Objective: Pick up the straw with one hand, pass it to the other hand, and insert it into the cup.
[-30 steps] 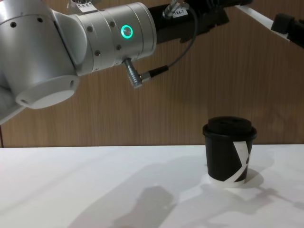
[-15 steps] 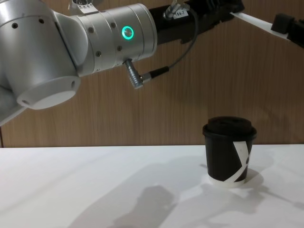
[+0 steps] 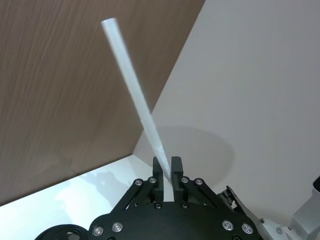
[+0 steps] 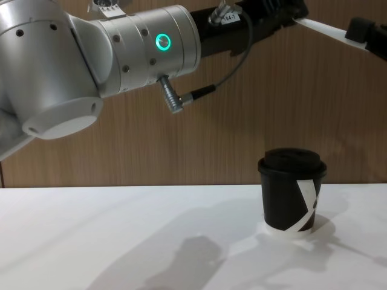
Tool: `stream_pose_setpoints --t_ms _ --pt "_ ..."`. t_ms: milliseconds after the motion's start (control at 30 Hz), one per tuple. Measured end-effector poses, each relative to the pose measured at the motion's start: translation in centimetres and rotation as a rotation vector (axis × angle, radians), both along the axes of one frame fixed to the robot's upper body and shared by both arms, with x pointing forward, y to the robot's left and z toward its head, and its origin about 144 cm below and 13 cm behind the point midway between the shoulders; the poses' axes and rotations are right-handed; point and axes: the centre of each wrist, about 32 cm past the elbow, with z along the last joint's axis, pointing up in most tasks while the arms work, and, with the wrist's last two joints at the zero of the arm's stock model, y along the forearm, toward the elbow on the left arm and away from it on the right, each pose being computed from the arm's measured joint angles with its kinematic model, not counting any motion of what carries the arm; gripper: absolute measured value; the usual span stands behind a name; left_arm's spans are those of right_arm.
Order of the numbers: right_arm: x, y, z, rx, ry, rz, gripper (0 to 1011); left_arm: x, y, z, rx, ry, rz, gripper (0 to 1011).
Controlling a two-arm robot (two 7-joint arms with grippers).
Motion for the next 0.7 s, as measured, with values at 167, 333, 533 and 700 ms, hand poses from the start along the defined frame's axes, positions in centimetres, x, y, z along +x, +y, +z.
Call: stream_pose_setpoints --t_ms 167,333,533,700 --pt "0.00 0.00 0.00 0.000 0.000 0.000 2 0.01 0.00 -0.01 0.000 0.000 0.000 78" --pt "0.00 0.00 0.00 0.000 0.000 0.000 84 0.02 0.04 0.00 0.000 0.001 0.002 52" --pt "0.00 0.00 0.00 0.000 0.000 0.000 250 0.02 0.03 0.00 0.000 0.001 0.002 21" --pt "0.00 0.00 0.00 0.000 0.000 0.000 385 0.01 0.02 0.00 0.000 0.001 0.002 10"
